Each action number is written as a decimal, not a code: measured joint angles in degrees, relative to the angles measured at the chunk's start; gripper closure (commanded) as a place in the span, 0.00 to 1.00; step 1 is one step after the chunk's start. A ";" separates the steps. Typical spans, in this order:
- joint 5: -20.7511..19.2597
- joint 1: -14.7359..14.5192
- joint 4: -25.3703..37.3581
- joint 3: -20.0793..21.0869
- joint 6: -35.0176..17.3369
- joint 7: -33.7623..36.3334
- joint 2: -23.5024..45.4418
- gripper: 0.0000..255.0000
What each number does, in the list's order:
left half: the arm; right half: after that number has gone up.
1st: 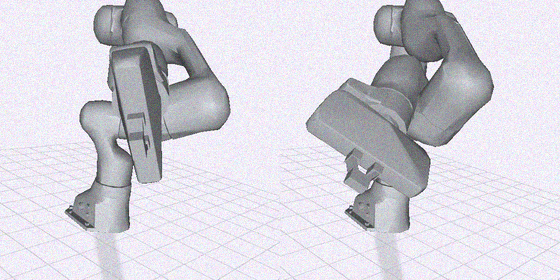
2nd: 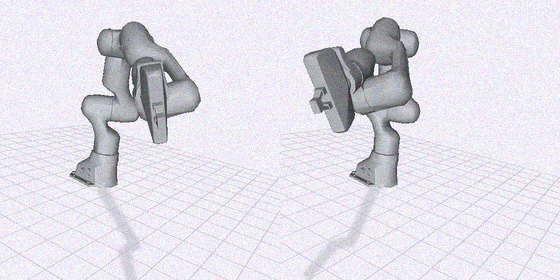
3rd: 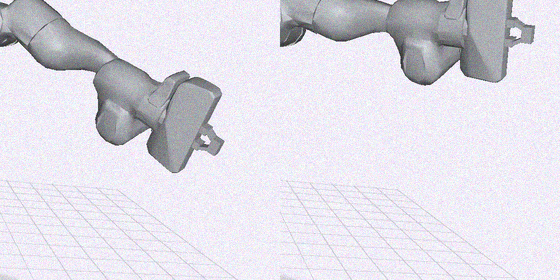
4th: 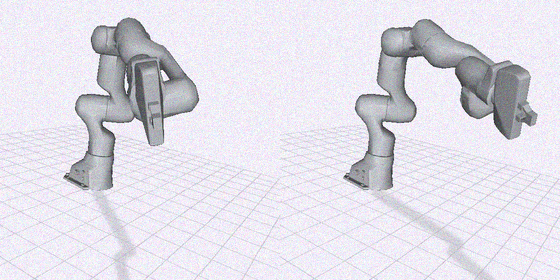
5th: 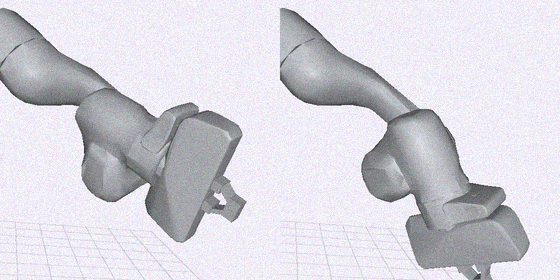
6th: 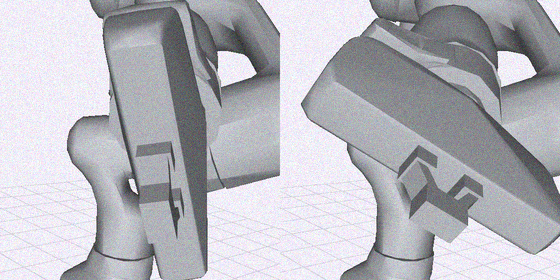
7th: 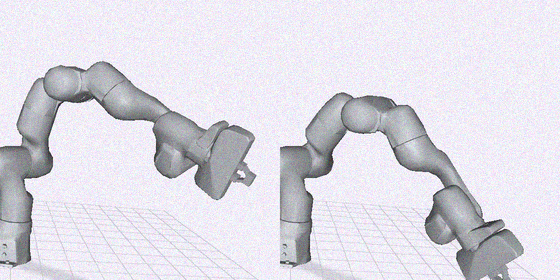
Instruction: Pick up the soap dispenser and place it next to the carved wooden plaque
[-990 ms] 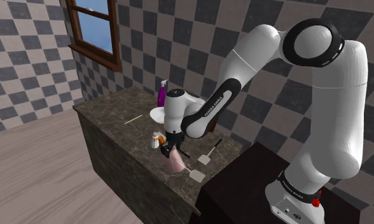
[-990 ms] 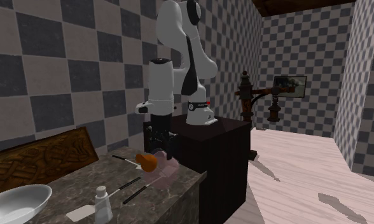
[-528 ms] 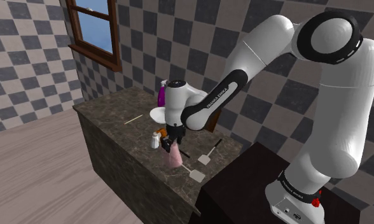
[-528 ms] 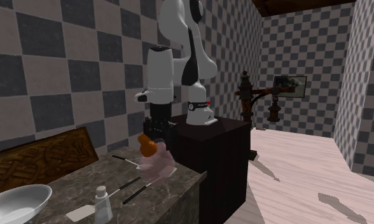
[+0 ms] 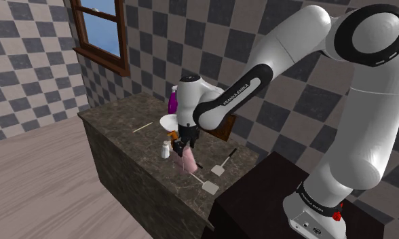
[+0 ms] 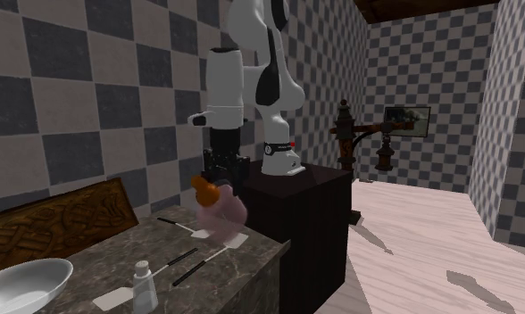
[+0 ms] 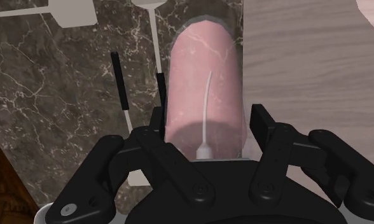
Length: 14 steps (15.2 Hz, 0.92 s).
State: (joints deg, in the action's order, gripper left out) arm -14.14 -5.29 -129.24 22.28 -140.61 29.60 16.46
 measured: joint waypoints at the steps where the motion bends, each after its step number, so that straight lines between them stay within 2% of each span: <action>1: 0.63 0.19 0.03 0.30 0.79 -0.44 -0.85 1.00; 14: 6.34 1.55 1.84 2.20 9.54 -4.75 -8.74 1.00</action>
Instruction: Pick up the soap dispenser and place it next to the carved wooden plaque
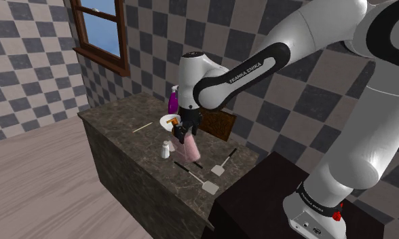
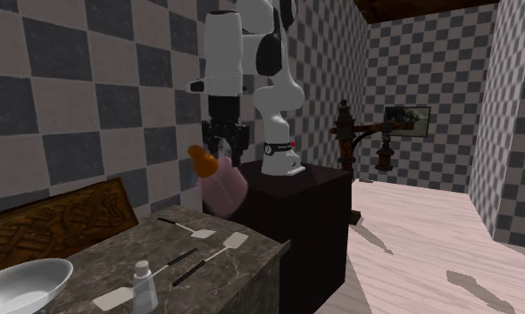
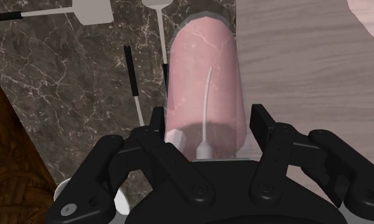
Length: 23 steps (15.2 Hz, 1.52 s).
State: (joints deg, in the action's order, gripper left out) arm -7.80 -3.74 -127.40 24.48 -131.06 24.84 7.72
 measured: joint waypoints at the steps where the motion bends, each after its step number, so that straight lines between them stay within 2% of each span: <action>1: 0.43 0.06 0.08 0.09 0.65 -0.30 -0.65 1.00; 13: 3.82 0.37 3.79 0.51 9.10 -2.84 -6.04 1.00; 23: 2.85 6.85 5.66 -5.64 9.13 -14.87 -4.78 1.00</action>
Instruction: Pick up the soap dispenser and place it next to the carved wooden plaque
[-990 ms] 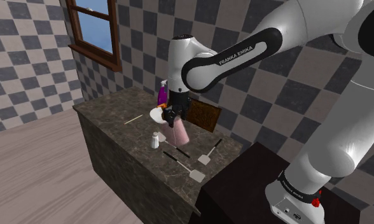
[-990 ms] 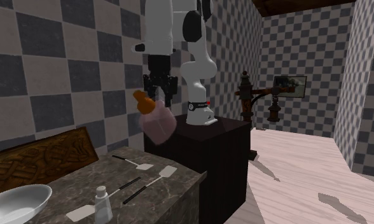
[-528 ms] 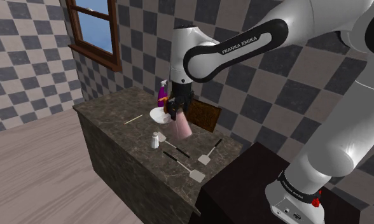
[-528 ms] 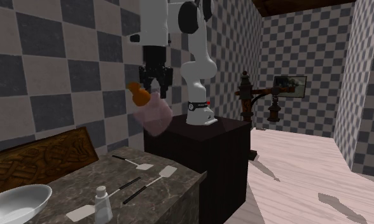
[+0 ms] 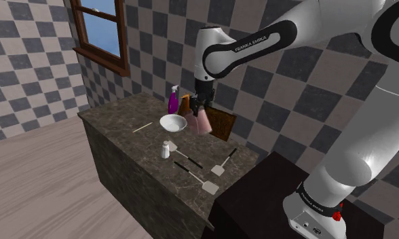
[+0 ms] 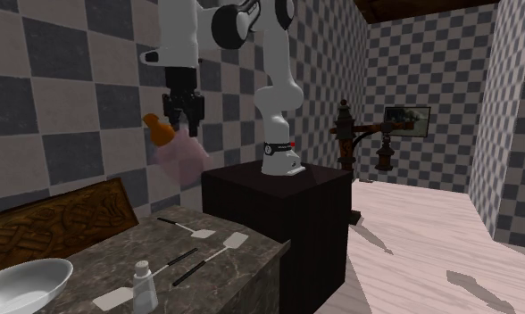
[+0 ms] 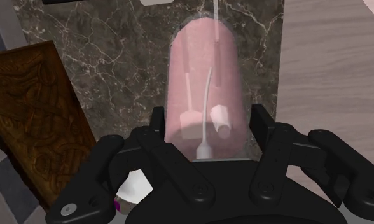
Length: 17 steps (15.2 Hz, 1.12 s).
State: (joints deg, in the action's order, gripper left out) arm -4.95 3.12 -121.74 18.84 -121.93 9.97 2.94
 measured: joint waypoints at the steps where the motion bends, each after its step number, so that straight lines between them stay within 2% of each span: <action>1: -0.21 0.66 0.94 -0.63 0.31 -1.22 0.55 1.00; 6: -0.90 3.92 3.68 -3.58 0.60 -7.15 2.69 1.00; 13: -2.10 8.47 12.29 -7.48 2.45 -15.34 8.99 1.00; 17: -2.57 8.92 12.70 -7.97 0.88 -15.98 10.95 1.00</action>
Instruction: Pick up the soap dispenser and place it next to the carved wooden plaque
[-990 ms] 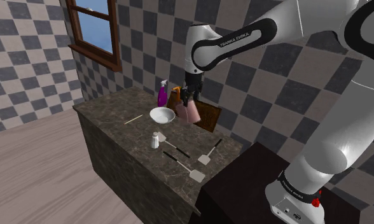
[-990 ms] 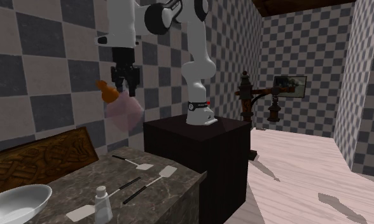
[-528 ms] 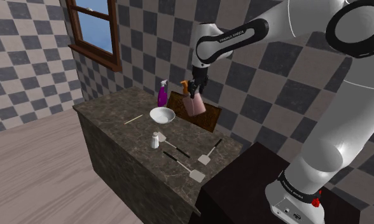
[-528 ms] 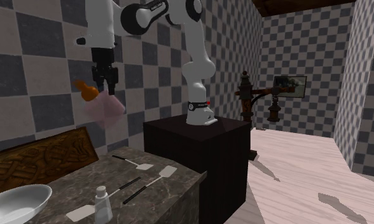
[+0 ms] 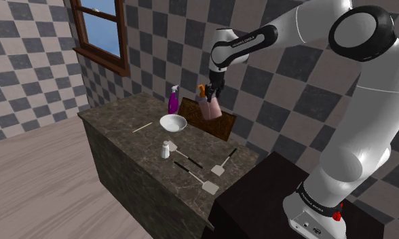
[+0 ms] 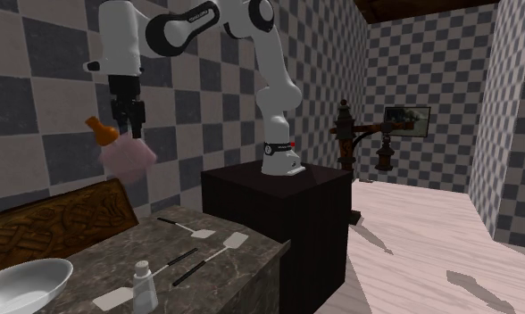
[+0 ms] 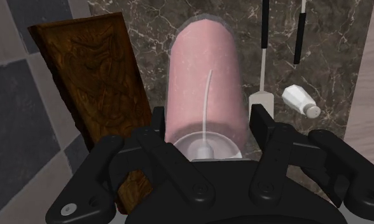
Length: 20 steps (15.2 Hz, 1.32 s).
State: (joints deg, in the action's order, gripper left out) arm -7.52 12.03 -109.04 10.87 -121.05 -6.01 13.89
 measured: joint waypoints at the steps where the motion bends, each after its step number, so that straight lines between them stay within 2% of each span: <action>1: -0.13 0.03 -0.34 -0.06 -0.70 0.04 0.38 1.00; 20: -3.00 -0.62 -4.49 -1.17 -12.82 2.48 8.59 1.00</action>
State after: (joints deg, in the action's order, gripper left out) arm -10.52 11.42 -113.53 9.70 -133.87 -3.53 22.49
